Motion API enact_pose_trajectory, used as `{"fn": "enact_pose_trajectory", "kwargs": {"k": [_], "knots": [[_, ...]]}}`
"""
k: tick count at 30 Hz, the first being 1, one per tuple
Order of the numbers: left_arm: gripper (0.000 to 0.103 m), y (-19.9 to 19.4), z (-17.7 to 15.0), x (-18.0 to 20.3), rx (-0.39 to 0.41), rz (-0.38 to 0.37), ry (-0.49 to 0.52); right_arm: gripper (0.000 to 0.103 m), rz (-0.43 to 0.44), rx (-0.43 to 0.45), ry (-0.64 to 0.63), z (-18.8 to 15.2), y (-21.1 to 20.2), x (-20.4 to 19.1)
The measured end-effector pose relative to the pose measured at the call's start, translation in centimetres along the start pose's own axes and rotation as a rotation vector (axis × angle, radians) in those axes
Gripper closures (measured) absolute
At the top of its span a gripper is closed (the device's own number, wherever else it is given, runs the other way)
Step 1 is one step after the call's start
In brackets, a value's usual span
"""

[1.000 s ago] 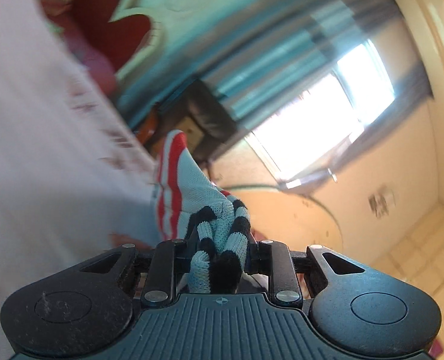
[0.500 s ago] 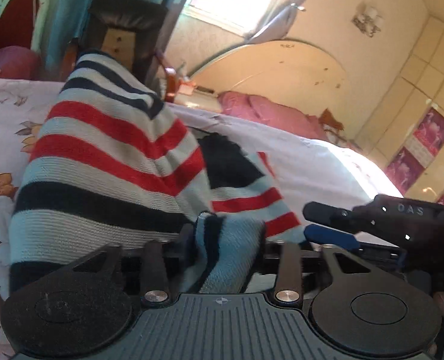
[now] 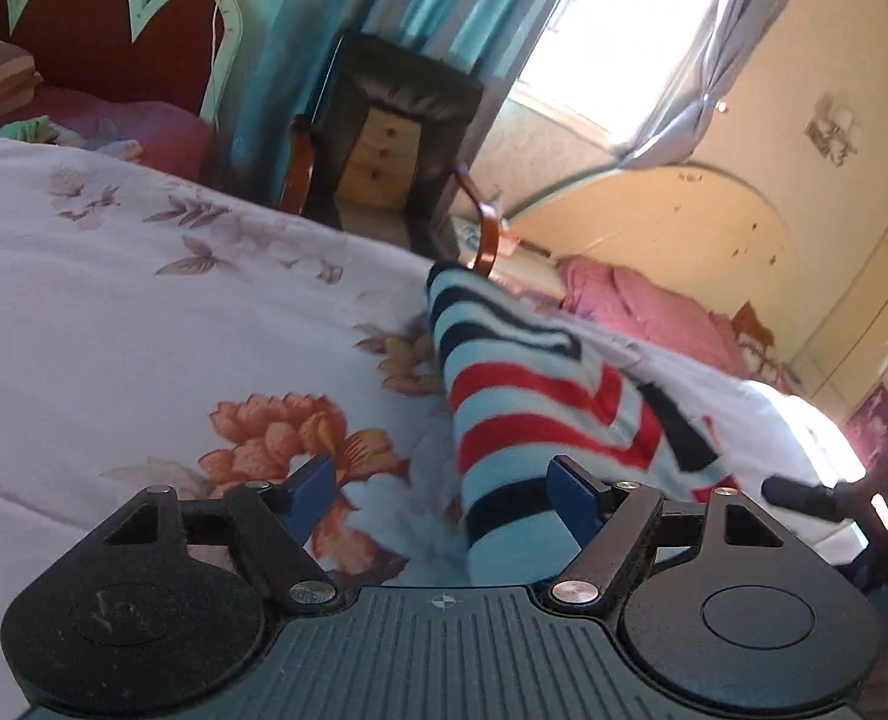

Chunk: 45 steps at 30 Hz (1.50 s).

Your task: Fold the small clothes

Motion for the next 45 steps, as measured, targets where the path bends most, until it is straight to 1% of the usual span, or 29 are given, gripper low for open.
{"fn": "enact_pose_trajectory", "kwargs": {"k": [2, 4, 7, 10, 11, 12, 13, 14, 15, 16, 20, 23, 25, 27, 30, 32, 33, 34, 36, 38, 40, 42, 43, 44, 45], "knots": [[0.027, 0.7, -1.1, -0.1, -0.008, 0.001, -0.005, 0.030, -0.029, -0.023, -0.021, 0.1, 1.3, -0.6], [0.027, 1.1, -1.9, -0.5, -0.001, 0.005, -0.043, 0.033, -0.064, -0.035, -0.047, 0.2, 2.5, -1.2], [0.027, 2.4, -2.4, -0.8, -0.013, -0.007, -0.088, 0.037, -0.099, -0.058, -0.095, 0.3, 4.0, -2.2], [0.027, 2.8, -2.4, -1.0, -0.025, -0.018, -0.094, 0.040, -0.150, -0.082, -0.173, 0.3, 5.7, -3.2], [0.027, 2.9, -2.3, -1.0, -0.030, -0.020, -0.092, 0.047, -0.167, -0.086, -0.209, 0.0, 6.1, -3.7], [0.027, 3.0, -2.3, -1.0, -0.037, -0.019, -0.088, 0.057, -0.189, -0.091, -0.252, -0.2, 6.5, -4.1], [0.027, 3.1, -2.2, -1.1, -0.043, -0.019, -0.084, 0.062, -0.216, -0.095, -0.310, -0.6, 6.6, -4.6], [0.027, 3.2, -2.0, -1.0, -0.044, -0.019, -0.080, 0.076, -0.232, -0.093, -0.373, -1.2, 6.8, -5.3], [0.027, 3.2, -1.7, -0.8, -0.038, -0.022, -0.073, 0.083, -0.252, -0.075, -0.447, -1.6, 6.7, -6.0], [0.027, 3.1, -1.4, -0.5, -0.024, -0.026, -0.060, 0.084, -0.262, -0.056, -0.518, -2.0, 6.3, -6.7], [0.027, 3.4, -0.2, 2.2, 0.008, -0.070, -0.008, 0.085, -0.282, 0.083, -0.794, -4.0, 2.9, -9.7], [0.027, 3.9, 0.6, 5.1, 0.015, -0.117, 0.050, 0.085, -0.300, 0.180, -0.906, -4.2, 0.3, -10.7], [0.027, 4.5, 0.9, 7.3, 0.008, -0.129, 0.108, 0.085, -0.316, 0.227, -0.909, -3.5, -1.6, -10.3], [0.027, 5.6, 0.7, 9.4, -0.022, -0.127, 0.168, 0.085, -0.330, 0.233, -0.874, -2.3, -2.9, -9.0], [0.027, 7.4, -0.3, 12.3, -0.086, -0.142, 0.219, 0.085, -0.386, 0.246, -0.769, 0.0, -3.6, -5.3], [0.027, 8.0, -0.9, 13.6, -0.088, -0.107, 0.272, 0.086, -0.381, 0.254, -0.676, 1.0, -4.0, -2.9], [0.026, 8.0, -1.1, 13.9, -0.084, -0.098, 0.283, 0.086, -0.378, 0.243, -0.639, 1.3, -4.1, -2.0], [0.026, 7.8, -1.1, 14.1, -0.081, -0.094, 0.288, 0.086, -0.379, 0.233, -0.606, 1.5, -3.9, -0.9], [0.026, 7.2, -1.1, 14.0, -0.079, -0.096, 0.279, 0.085, -0.376, 0.217, -0.580, 1.6, -3.7, 0.5], [0.026, 6.3, -1.0, 13.7, -0.066, -0.104, 0.260, 0.085, -0.355, 0.220, -0.575, 1.3, -3.9, 0.4], [0.026, 5.8, -1.2, 13.2, -0.058, -0.094, 0.258, 0.085, -0.326, 0.228, -0.589, 1.0, -4.1, -0.5], [0.026, 5.8, -1.5, 12.8, -0.070, -0.083, 0.258, 0.085, -0.312, 0.207, -0.563, 0.9, -3.8, -0.6], [0.026, 6.0, -1.7, 12.6, -0.085, -0.085, 0.254, 0.085, -0.324, 0.190, -0.555, 0.8, -3.3, -0.2], [0.026, 6.2, -1.8, 12.6, -0.094, -0.090, 0.242, 0.085, -0.356, 0.168, -0.548, 1.0, -2.7, 0.4], [0.026, 6.2, -1.8, 12.6, -0.096, -0.090, 0.241, 0.085, -0.363, 0.160, -0.537, 1.0, -2.4, 1.0]]}}
Point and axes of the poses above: each gripper's, at about its wrist camera, not at the fingertips, and y roughly the way its jaws point, x to its right, z to its top, the point moved 3 cm from there along y, roughly the way its jaws point, and after that the axes turned 7 degrees about y, right-handed, at the moved point
